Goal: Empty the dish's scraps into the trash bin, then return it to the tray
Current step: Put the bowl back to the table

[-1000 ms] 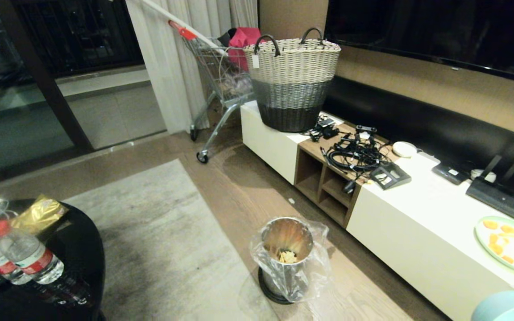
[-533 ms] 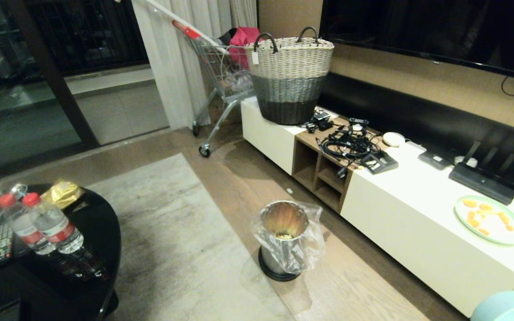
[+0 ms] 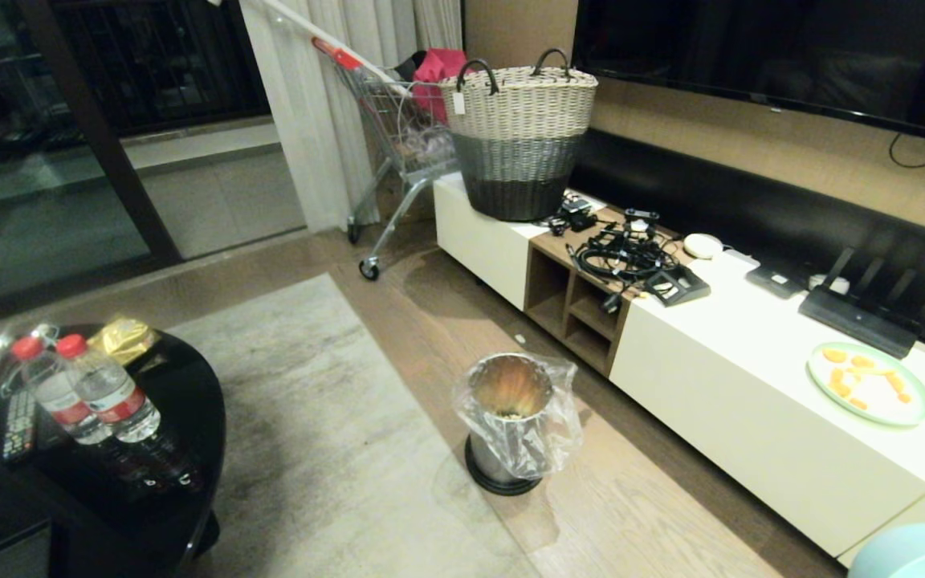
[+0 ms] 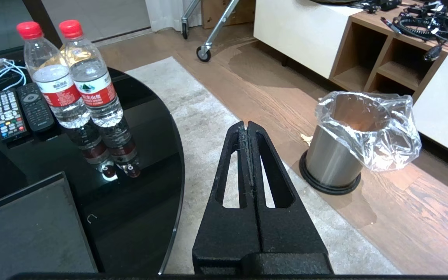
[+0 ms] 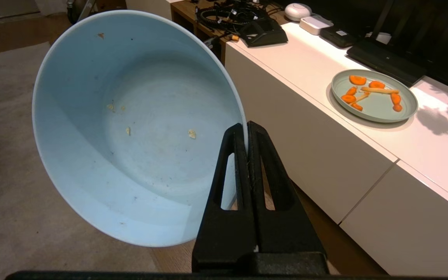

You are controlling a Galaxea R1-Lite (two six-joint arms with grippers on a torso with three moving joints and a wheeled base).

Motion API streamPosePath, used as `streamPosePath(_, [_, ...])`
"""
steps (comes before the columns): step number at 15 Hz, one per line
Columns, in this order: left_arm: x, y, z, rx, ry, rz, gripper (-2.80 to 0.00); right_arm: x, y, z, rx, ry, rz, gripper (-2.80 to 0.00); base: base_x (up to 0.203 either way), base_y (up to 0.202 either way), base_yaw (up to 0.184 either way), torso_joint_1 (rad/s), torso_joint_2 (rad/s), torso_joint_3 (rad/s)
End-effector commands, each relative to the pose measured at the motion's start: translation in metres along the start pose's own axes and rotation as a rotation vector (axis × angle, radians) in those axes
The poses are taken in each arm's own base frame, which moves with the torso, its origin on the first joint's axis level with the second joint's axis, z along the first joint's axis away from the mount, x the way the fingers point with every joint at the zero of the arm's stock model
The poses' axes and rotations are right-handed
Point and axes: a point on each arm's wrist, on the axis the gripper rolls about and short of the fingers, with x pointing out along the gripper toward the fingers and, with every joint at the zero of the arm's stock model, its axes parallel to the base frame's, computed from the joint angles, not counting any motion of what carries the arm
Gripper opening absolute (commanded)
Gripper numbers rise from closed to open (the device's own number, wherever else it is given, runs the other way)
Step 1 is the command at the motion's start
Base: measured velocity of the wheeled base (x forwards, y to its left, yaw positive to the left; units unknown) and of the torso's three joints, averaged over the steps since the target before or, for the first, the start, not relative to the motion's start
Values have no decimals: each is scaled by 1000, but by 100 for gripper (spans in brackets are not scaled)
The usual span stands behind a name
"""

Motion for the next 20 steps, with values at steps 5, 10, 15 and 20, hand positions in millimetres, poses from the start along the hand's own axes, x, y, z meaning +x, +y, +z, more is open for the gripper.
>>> streamPosePath(5, [0, 0, 0, 0, -1, 0, -280, 0, 0, 0, -1, 1, 0, -280, 0, 0, 0, 0, 0, 0])
streamPosePath(10, [0, 0, 0, 0, -1, 0, -280, 0, 0, 0, -2, 0, 1, -280, 0, 0, 0, 0, 0, 0])
streamPosePath(15, [0, 0, 0, 0, -1, 0, -280, 0, 0, 0, -1, 1, 2, -280, 0, 0, 0, 0, 0, 0])
streamPosePath(20, [0, 0, 0, 0, -1, 0, -280, 0, 0, 0, 1, 2, 2, -280, 0, 0, 0, 0, 0, 0])
